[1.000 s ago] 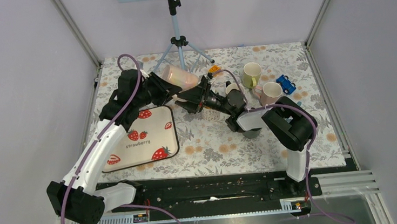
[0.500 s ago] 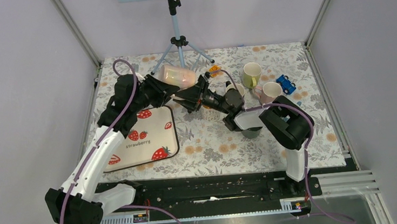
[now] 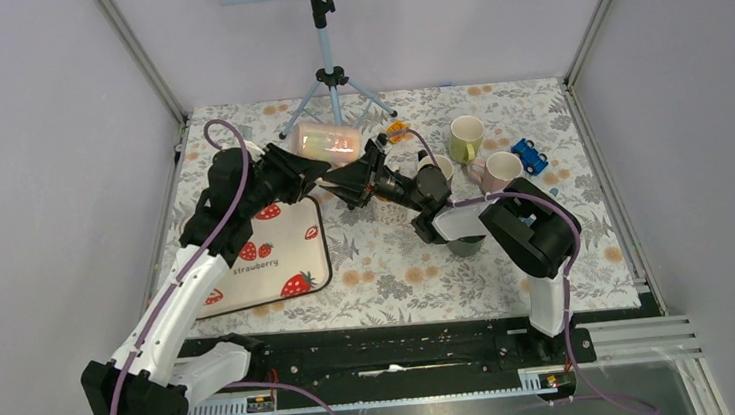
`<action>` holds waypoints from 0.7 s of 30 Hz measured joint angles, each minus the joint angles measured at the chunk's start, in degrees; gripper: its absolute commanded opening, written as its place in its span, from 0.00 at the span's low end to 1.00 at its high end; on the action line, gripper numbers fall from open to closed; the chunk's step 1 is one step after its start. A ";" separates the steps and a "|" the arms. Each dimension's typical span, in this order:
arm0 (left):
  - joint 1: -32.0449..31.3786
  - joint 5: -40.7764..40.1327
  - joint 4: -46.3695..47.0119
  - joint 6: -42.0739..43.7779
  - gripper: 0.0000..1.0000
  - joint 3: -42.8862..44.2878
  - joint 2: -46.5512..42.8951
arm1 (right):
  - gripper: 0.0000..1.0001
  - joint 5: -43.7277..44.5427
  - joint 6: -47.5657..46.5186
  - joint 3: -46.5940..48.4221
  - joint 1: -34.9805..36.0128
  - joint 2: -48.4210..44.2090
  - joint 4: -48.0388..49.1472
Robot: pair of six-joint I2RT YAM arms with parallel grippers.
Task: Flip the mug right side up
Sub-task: Turn over the cup on the tray.
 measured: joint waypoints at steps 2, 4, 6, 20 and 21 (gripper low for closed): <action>0.00 0.02 0.20 0.02 0.00 -0.11 -0.02 | 0.46 -0.02 -0.13 0.02 -0.02 0.00 0.00; 0.00 -0.02 0.48 0.00 0.00 -0.46 -0.20 | 0.48 -0.44 -0.87 0.00 0.00 0.00 -0.11; 0.00 -0.02 0.52 0.04 0.00 -1.07 -0.28 | 0.48 -0.87 -1.55 0.02 0.00 0.00 -0.20; 0.20 0.31 2.29 -0.17 0.00 -1.90 -0.33 | 0.00 -1.66 -2.19 0.50 -0.13 -0.15 -0.63; 0.20 0.31 2.40 -0.15 0.00 -2.01 -0.35 | 0.00 -1.68 -2.25 0.50 -0.13 -0.15 -0.63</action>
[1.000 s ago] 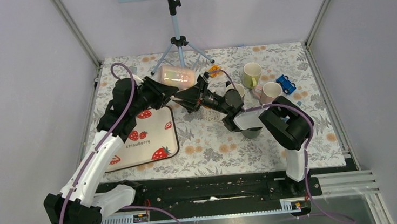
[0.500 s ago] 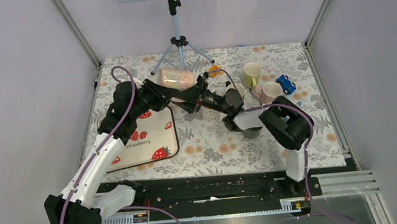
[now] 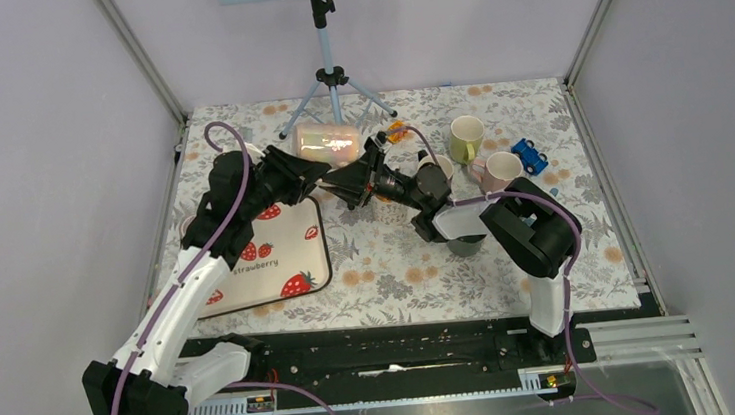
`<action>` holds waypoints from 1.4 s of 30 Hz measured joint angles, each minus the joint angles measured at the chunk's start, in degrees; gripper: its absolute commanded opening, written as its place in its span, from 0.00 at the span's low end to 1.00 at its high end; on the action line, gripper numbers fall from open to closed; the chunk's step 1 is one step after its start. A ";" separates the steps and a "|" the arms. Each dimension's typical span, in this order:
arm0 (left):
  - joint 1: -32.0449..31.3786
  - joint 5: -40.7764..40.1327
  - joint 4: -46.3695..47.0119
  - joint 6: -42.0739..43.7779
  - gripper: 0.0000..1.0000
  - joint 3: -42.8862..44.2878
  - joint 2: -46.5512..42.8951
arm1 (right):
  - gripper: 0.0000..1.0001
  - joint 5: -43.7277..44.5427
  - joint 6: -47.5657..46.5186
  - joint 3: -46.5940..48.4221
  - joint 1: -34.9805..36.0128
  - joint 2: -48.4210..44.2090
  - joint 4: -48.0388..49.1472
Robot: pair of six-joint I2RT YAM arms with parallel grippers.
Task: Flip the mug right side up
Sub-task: Turn over the cup on the tray.
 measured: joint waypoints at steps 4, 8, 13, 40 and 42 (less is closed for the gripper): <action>0.02 0.20 0.59 0.55 0.00 -0.31 -0.04 | 0.00 -0.20 -0.66 0.00 -0.09 -0.07 -0.15; 0.07 0.90 2.36 1.09 0.12 -0.72 -0.07 | 0.00 -0.42 -2.38 0.00 -0.31 -0.94 -0.85; 0.07 1.70 5.97 1.31 0.23 -2.08 -0.59 | 0.00 -0.39 -4.17 -0.02 -0.48 -1.84 -1.33; -1.16 5.95 10.82 3.72 0.99 -5.01 -0.68 | 0.00 1.31 -12.61 -2.47 -0.46 -6.71 -14.43; -1.16 5.68 9.90 4.46 0.99 -4.98 -0.81 | 0.00 1.66 -13.86 -2.51 -0.44 -7.45 -16.59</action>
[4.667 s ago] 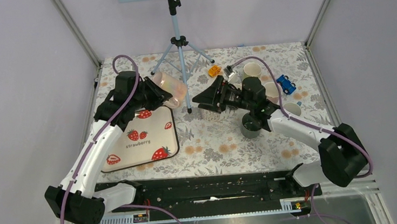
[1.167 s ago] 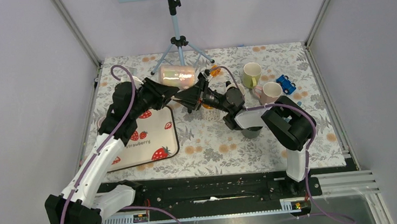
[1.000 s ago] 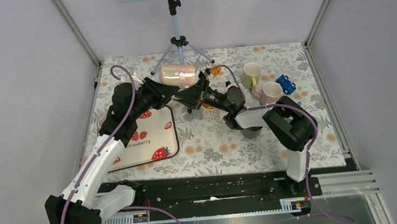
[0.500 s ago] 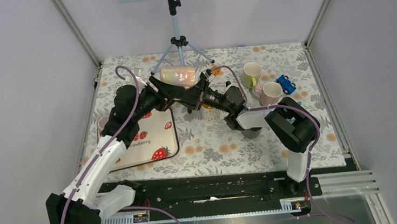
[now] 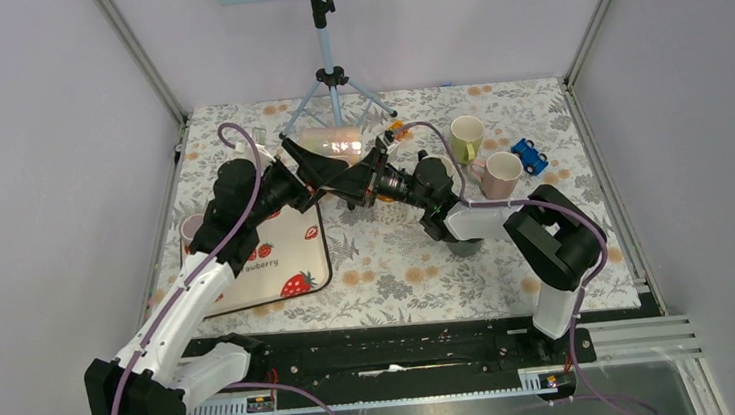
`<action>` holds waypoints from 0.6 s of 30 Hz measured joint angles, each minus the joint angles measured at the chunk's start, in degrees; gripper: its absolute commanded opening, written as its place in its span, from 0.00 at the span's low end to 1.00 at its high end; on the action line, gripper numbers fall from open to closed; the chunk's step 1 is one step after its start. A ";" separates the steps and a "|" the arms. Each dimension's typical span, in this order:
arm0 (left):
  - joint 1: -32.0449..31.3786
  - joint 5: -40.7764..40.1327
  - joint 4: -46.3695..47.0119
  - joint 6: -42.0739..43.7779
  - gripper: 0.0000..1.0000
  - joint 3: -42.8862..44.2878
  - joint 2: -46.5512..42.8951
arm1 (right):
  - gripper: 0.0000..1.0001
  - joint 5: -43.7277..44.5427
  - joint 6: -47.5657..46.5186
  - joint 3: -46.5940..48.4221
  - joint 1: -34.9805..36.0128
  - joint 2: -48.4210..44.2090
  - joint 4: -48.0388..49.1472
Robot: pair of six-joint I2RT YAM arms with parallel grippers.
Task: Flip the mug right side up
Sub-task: Turn over the cup on the tray.
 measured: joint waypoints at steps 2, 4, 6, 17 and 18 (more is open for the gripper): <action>0.00 -0.57 -1.46 1.07 0.99 0.24 -0.31 | 0.00 0.37 -1.20 0.00 0.00 -0.79 -2.29; 0.00 -1.11 -3.43 2.34 0.99 1.11 -0.46 | 0.00 0.48 -2.12 0.00 0.00 -1.36 -4.02; -0.02 -1.77 -5.51 3.65 0.99 2.05 -0.61 | 0.00 0.52 -3.21 0.00 0.00 -2.10 -5.68; -0.07 -6.32 -14.14 10.38 0.99 7.32 -1.77 | 0.00 2.01 -13.18 0.04 0.00 -8.52 -19.85; -0.07 -6.82 -14.51 10.91 0.99 8.09 -1.81 | 0.00 2.05 -13.51 0.04 0.00 -8.68 -20.44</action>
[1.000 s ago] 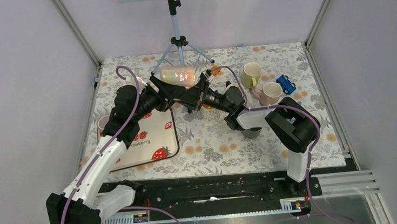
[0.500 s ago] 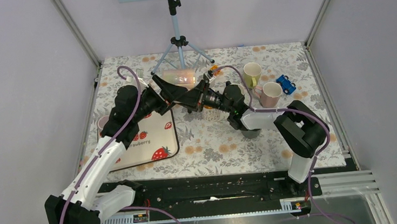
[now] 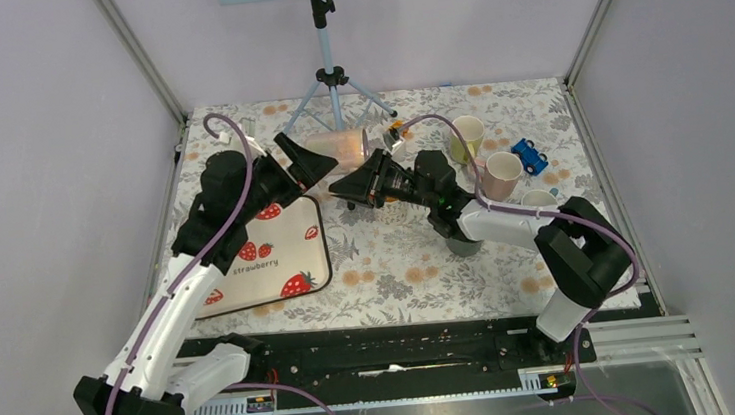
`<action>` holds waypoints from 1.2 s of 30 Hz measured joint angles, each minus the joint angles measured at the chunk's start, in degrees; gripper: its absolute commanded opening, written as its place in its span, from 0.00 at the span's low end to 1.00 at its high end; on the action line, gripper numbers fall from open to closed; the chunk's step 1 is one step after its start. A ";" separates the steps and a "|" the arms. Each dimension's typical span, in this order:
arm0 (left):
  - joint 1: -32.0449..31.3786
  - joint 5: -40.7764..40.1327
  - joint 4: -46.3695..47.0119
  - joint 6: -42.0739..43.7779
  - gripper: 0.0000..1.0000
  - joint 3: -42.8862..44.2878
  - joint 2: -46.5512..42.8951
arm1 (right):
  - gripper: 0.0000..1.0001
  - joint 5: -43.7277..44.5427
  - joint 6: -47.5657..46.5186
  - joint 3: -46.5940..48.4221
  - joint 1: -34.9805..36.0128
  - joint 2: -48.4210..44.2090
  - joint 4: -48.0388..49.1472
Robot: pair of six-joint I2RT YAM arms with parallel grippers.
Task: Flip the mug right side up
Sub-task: Turn over the cup on the tray.
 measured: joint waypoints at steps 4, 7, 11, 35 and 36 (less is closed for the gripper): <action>0.00 -2.71 -1.75 1.90 0.99 3.08 -0.63 | 0.00 0.33 -3.52 0.00 0.00 -1.62 -6.34; 0.00 -4.96 -3.54 2.86 0.99 4.72 -1.31 | 0.00 0.48 -5.73 0.00 0.00 -2.62 -10.62; 0.00 -7.19 -5.40 3.89 0.99 5.66 -1.33 | 0.00 0.79 -8.85 -0.02 0.00 -4.92 -16.70; 0.00 -8.74 -6.97 5.66 0.99 5.68 2.27 | 0.00 4.98 -37.20 1.14 5.03 -23.21 -63.73; 0.00 -8.74 -6.97 5.66 0.99 5.66 2.43 | 0.00 5.75 -38.12 1.14 5.62 -23.69 -65.31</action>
